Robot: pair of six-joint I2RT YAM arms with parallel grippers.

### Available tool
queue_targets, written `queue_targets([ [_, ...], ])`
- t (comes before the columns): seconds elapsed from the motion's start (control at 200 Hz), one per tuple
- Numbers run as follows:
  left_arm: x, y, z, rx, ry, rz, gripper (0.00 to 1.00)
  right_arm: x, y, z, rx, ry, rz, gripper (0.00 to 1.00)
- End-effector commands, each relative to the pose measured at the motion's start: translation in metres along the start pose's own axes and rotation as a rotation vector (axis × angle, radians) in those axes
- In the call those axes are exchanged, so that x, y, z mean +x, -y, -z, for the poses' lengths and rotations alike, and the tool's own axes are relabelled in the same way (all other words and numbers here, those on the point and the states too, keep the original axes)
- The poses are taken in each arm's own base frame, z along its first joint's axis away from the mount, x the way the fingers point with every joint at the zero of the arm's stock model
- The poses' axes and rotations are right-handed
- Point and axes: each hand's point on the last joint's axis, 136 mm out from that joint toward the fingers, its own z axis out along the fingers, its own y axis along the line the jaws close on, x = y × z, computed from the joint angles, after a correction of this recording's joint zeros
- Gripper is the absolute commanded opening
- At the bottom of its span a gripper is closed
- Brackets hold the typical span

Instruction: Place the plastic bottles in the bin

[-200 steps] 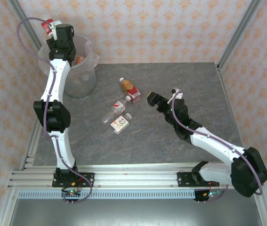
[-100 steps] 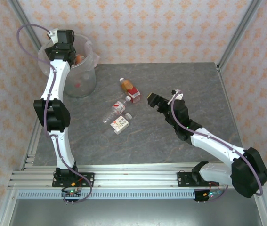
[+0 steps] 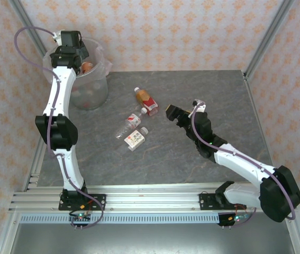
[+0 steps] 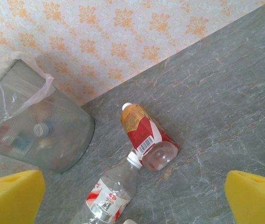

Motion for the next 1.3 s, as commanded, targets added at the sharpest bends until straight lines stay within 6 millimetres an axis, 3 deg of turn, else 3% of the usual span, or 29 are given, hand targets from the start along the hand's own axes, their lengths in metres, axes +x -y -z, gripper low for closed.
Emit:
queue_targets([
  [0.0,-0.029,0.001,0.036,0.075,0.034,0.057,1.00,-0.003,0.002,0.001,0.012,0.010,0.031,0.99],
  [0.395,-0.034,0.036,0.069,0.328,-0.017,0.113,1.00,0.004,-0.003,-0.003,-0.008,-0.029,0.024,0.99],
  [0.515,-0.027,0.045,0.075,0.394,-0.053,0.137,1.00,0.005,-0.002,-0.004,0.001,-0.040,0.018,0.99],
  [0.535,-0.035,0.044,0.088,0.416,-0.036,0.149,1.00,0.005,-0.001,-0.004,0.006,-0.038,0.016,0.99],
  [0.651,-0.029,0.054,0.104,0.504,-0.026,0.161,1.00,0.001,0.009,-0.004,0.045,0.005,-0.013,0.99],
  [0.766,-0.016,0.060,0.118,0.518,0.004,0.132,1.00,-0.004,0.020,-0.001,0.091,0.054,-0.042,0.99],
  [0.921,0.012,0.066,0.132,0.530,-0.023,0.098,1.00,-0.003,0.020,-0.002,0.089,0.051,-0.034,0.99],
  [1.291,0.073,0.084,0.203,0.702,-0.029,-0.027,1.00,-0.001,0.024,-0.003,0.102,0.053,-0.036,0.99],
])
